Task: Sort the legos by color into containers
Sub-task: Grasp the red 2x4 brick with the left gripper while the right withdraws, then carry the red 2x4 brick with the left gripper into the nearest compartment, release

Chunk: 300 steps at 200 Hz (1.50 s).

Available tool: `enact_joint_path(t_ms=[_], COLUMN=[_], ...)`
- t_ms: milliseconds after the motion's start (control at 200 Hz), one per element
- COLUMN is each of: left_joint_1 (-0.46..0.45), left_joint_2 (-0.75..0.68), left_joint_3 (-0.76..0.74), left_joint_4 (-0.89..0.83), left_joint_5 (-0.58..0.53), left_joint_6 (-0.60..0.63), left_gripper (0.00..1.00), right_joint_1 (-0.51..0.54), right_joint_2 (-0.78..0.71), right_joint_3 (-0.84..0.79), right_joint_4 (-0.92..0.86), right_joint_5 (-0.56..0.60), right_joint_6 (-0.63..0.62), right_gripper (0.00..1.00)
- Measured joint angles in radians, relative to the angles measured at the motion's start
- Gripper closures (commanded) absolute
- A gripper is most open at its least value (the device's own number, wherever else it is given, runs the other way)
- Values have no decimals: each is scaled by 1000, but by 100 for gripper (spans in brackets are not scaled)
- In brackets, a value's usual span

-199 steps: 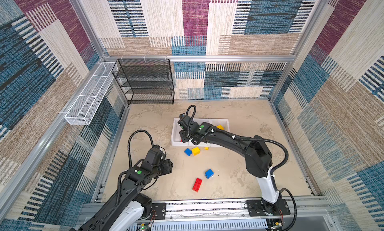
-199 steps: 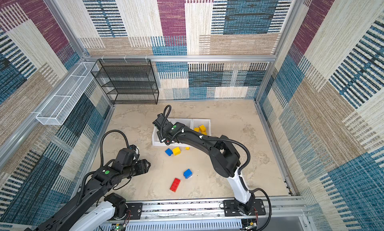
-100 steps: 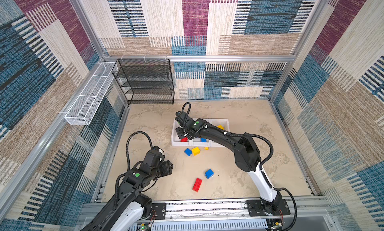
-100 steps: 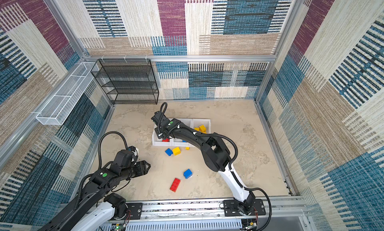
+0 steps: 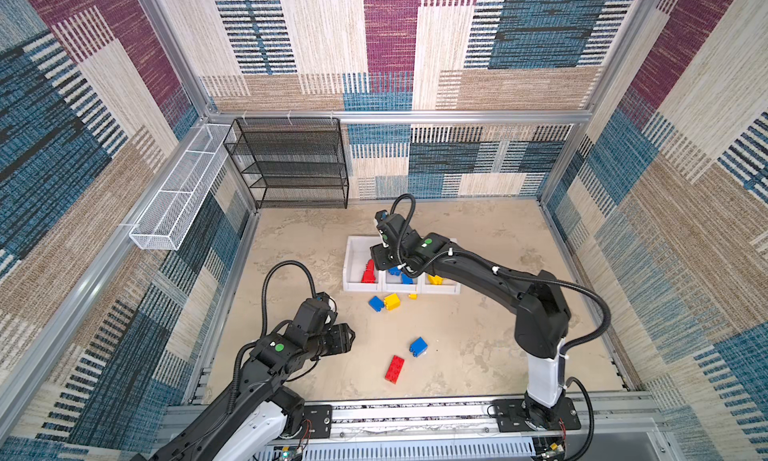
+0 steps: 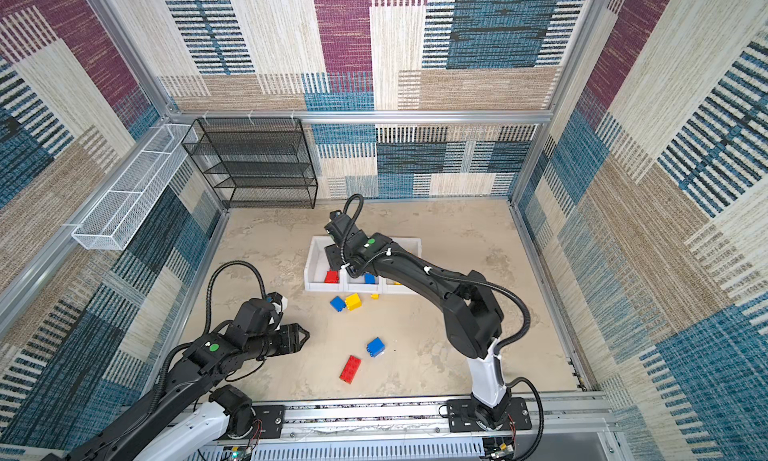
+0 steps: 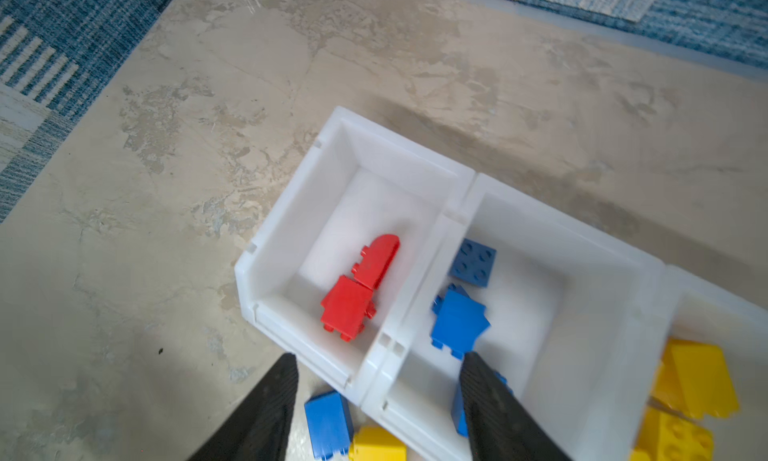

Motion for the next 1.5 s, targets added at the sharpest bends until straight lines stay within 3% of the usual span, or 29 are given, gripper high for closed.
enact_joint_path(t_ms=[285, 616, 861, 1037, 1222, 1503], left_joint_1=[-319, -509, -576, -606, -616, -607], left_joint_2=[261, 506, 651, 736, 755, 757], left_joint_3=[69, 160, 212, 254, 269, 364], left_joint_4=[101, 179, 183, 177, 168, 98], left_joint_5=[-47, -75, -100, -131, -169, -235], left_joint_6=[-25, -22, -22, -22, -26, 8], left_gripper=[36, 40, 45, 58, 66, 67], right_joint_1=[-80, -137, -145, -145, -146, -146], right_joint_2=[-314, -533, -575, -579, -586, -590], right_joint_3=[-395, -657, -692, -702, -710, -711], right_joint_4=[46, 53, 54, 55, 55, 55], right_joint_5=[20, 39, 47, 47, 47, 53], right_joint_6=[95, 203, 238, 246, 246, 246], right_gripper=[33, 32, 32, 33, 33, 33])
